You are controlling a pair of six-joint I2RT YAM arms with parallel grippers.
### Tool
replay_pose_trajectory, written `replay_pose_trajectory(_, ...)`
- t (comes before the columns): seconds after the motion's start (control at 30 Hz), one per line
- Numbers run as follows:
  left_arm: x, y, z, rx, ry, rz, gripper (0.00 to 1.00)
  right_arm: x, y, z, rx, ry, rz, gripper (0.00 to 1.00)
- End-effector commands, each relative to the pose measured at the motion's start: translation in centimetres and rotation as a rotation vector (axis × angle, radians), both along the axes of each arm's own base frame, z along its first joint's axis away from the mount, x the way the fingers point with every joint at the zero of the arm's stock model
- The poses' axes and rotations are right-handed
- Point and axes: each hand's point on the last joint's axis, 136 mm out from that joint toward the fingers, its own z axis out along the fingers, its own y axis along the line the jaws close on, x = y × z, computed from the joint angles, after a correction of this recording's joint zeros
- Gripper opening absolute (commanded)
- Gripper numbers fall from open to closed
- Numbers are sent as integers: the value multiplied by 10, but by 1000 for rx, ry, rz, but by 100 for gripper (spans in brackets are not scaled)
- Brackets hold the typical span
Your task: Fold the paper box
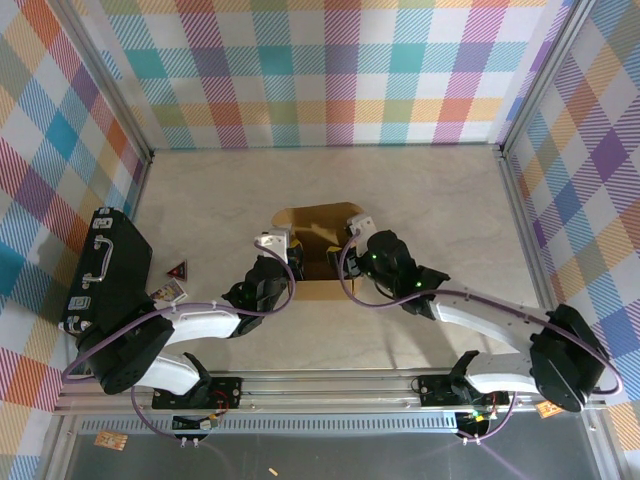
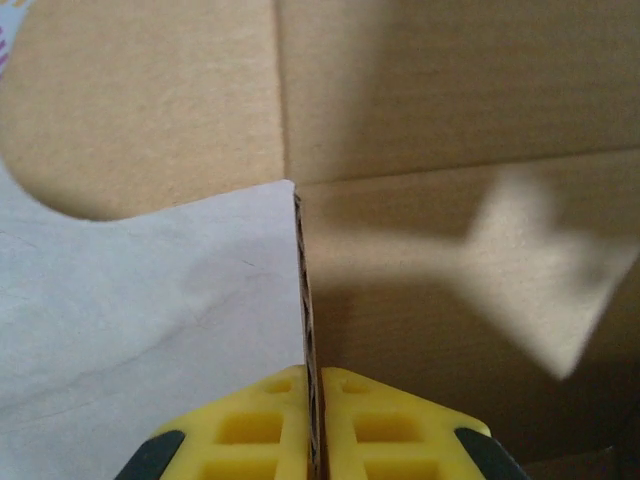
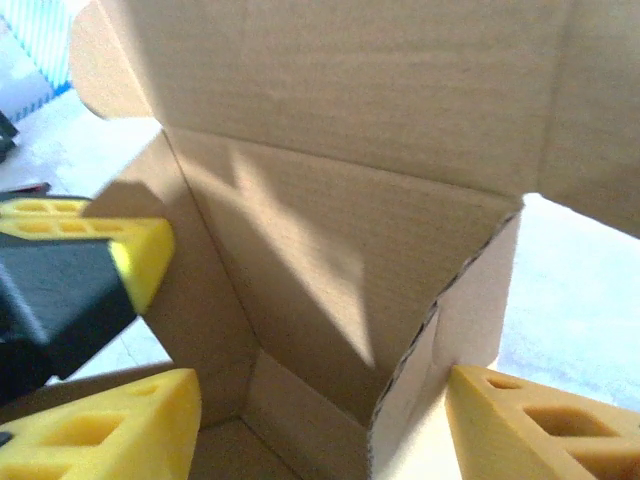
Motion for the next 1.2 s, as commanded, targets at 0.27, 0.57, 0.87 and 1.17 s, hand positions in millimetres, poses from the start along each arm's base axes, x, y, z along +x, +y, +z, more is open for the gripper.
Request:
replay_pose_trajectory(0.27,-8,-29,5,1,11,-119,10,-11,-10,9,12,7,21,68)
replay_pose_trajectory(0.57,-7,-31,11,5,6,-120,10,-19,-39,28,22,-8,-25,77)
replay_pose_trajectory(0.87,-6,-32,10,11,9,-122,9,-31,-55,30,24,-9,-38,77)
replay_pose_trajectory(1.17,-7,-35,-7,43,51,-132,8,-33,-63,32,27,0,-66,77)
